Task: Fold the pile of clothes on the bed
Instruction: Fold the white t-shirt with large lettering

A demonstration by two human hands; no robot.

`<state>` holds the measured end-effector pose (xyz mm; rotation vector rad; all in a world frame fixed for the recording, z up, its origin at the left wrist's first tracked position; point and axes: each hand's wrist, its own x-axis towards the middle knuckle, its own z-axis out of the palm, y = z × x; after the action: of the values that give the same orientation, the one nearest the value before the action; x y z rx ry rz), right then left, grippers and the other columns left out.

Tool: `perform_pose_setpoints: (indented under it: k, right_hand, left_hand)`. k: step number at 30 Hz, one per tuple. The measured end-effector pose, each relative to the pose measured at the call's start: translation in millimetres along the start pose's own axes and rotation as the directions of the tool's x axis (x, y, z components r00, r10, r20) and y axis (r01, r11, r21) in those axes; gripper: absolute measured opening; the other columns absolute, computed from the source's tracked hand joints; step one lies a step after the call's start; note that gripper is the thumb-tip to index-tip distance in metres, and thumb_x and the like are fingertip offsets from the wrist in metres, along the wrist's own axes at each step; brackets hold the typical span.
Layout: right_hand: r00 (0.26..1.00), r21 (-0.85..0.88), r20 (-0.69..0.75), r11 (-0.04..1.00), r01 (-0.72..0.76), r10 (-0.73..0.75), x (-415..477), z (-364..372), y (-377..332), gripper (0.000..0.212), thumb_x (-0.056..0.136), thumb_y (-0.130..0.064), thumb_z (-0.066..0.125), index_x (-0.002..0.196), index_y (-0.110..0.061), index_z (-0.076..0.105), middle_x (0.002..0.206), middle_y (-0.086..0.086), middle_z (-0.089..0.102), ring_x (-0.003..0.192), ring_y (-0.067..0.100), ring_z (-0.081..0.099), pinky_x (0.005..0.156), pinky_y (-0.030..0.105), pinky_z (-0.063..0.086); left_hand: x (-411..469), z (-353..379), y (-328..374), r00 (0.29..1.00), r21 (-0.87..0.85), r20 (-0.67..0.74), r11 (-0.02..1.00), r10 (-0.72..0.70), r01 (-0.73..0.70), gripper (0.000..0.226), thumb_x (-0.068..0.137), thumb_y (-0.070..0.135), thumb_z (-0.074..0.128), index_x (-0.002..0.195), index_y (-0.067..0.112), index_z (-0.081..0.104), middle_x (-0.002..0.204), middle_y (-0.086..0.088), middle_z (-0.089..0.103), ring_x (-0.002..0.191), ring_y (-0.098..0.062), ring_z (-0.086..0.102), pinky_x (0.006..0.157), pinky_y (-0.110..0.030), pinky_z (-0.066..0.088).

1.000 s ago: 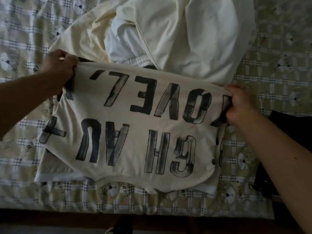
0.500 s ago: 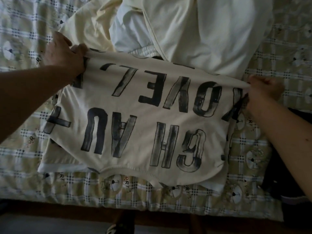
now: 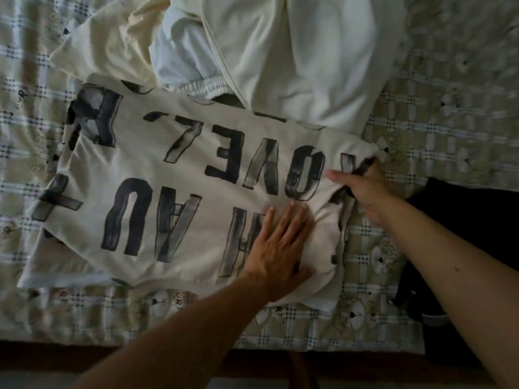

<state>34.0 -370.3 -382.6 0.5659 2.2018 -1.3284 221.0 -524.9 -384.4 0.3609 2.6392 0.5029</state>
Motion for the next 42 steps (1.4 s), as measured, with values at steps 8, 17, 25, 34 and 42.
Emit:
perform_pose_setpoints:
  k: [8, 17, 25, 34, 42]
  right_hand:
    - [0.998, -0.079, -0.006, 0.995, -0.062, 0.062, 8, -6, -3, 0.080, 0.054, -0.050, 0.088, 0.123, -0.022, 0.061, 0.118, 0.000, 0.069, 0.104, 0.024, 0.066, 0.095, 0.046, 0.054]
    - [0.985, -0.154, 0.170, 0.987, 0.051, -0.024, -29, -12, -19, 0.049, 0.073, -0.013, 0.085, 0.117, -0.013, 0.063, 0.106, 0.000, 0.072, 0.096, 0.020, 0.069, 0.091, 0.043, 0.057]
    - [0.924, -0.017, 0.281, 0.961, 0.275, -0.259, -90, 72, -126, 0.049, 0.077, 0.001, 0.076, 0.121, -0.015, 0.061, 0.111, 0.002, 0.071, 0.098, 0.014, 0.068, 0.087, 0.029, 0.056]
    - [0.799, -0.065, 0.533, 0.928, 0.367, -0.278, -135, 286, -226, 0.070, 0.074, -0.037, 0.077, 0.133, -0.020, 0.044, 0.119, 0.007, 0.062, 0.099, 0.025, 0.066, 0.084, 0.045, 0.059]
    - [0.656, -0.591, 0.656, 0.286, 0.754, -0.374, -144, 322, -123, 0.074, 0.096, -0.052, 0.046, 0.156, -0.022, 0.014, 0.165, 0.005, 0.007, 0.152, 0.027, 0.007, 0.121, 0.049, 0.017]
  left_hand:
    - [0, 12, 87, 0.957, 0.033, 0.154, 0.969, -0.247, 0.244, 0.123, 0.078, 0.084, 0.041, 0.150, 0.013, -0.029, 0.152, -0.020, -0.043, 0.140, -0.044, -0.039, 0.104, -0.079, -0.011]
    - [15, -28, 86, 0.937, -0.348, 0.034, 0.875, -0.348, 0.337, 0.051, 0.096, 0.014, 0.049, 0.145, 0.011, 0.036, 0.152, -0.021, 0.036, 0.142, -0.044, 0.034, 0.102, -0.056, 0.047]
    - [-95, -112, -8, 0.850, -0.930, -0.091, 0.350, -0.519, 0.115, 0.043, 0.085, 0.001, 0.062, 0.118, 0.028, 0.061, 0.101, 0.015, 0.068, 0.088, -0.004, 0.067, 0.070, -0.025, 0.058]
    - [-204, -156, -159, 0.559, -0.995, 0.071, -0.021, -0.826, 0.096, 0.036, 0.081, 0.002, 0.059, 0.105, 0.028, 0.063, 0.095, 0.009, 0.075, 0.089, -0.009, 0.071, 0.071, -0.026, 0.061]
    - [-209, -116, -225, 0.336, -0.905, 0.312, -0.170, -0.888, 0.391, 0.019, 0.089, 0.034, 0.072, 0.097, 0.024, 0.058, 0.090, 0.006, 0.061, 0.077, -0.006, 0.059, 0.051, -0.018, 0.046]
